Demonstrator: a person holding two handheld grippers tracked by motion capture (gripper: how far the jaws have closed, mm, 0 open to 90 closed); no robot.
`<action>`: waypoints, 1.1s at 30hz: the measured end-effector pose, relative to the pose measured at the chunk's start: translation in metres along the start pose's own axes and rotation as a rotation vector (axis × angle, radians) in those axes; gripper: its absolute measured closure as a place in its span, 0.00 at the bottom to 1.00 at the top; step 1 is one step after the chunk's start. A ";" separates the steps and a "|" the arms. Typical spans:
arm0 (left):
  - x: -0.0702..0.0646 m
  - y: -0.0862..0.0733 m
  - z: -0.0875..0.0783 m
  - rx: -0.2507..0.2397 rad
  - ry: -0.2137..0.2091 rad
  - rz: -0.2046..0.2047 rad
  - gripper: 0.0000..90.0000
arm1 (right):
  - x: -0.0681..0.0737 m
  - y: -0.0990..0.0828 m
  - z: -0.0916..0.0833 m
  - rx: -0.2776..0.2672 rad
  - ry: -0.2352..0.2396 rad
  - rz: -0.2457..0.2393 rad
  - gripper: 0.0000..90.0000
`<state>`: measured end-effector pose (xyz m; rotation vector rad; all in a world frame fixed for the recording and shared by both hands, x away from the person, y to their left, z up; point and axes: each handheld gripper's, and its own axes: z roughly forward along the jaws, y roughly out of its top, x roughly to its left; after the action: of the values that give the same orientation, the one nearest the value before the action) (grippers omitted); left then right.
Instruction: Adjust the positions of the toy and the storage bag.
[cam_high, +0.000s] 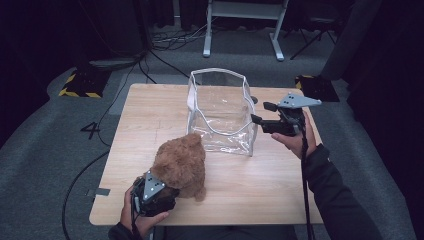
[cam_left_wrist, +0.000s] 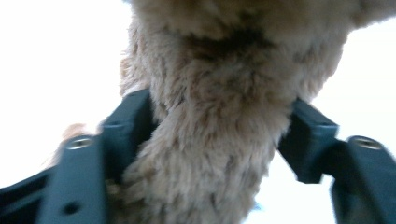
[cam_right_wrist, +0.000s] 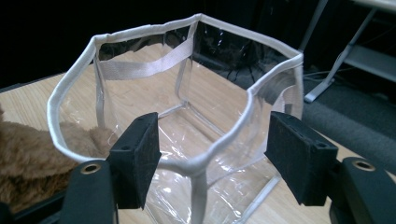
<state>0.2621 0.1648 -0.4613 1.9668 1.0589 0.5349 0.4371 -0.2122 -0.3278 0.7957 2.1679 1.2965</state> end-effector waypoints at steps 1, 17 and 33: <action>-0.002 0.002 0.000 -0.007 -0.009 -0.010 0.27 | 0.001 0.001 0.003 0.008 0.003 0.003 0.39; -0.034 0.038 0.033 -0.031 0.072 0.124 0.38 | 0.010 0.008 0.050 0.188 -0.116 0.025 0.80; 0.008 0.025 0.021 -0.057 0.099 0.062 0.67 | -0.007 0.000 0.035 0.211 -0.221 0.033 0.98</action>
<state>0.2931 0.1537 -0.4529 1.9445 1.0346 0.6957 0.4655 -0.1957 -0.3425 1.0105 2.1413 0.9546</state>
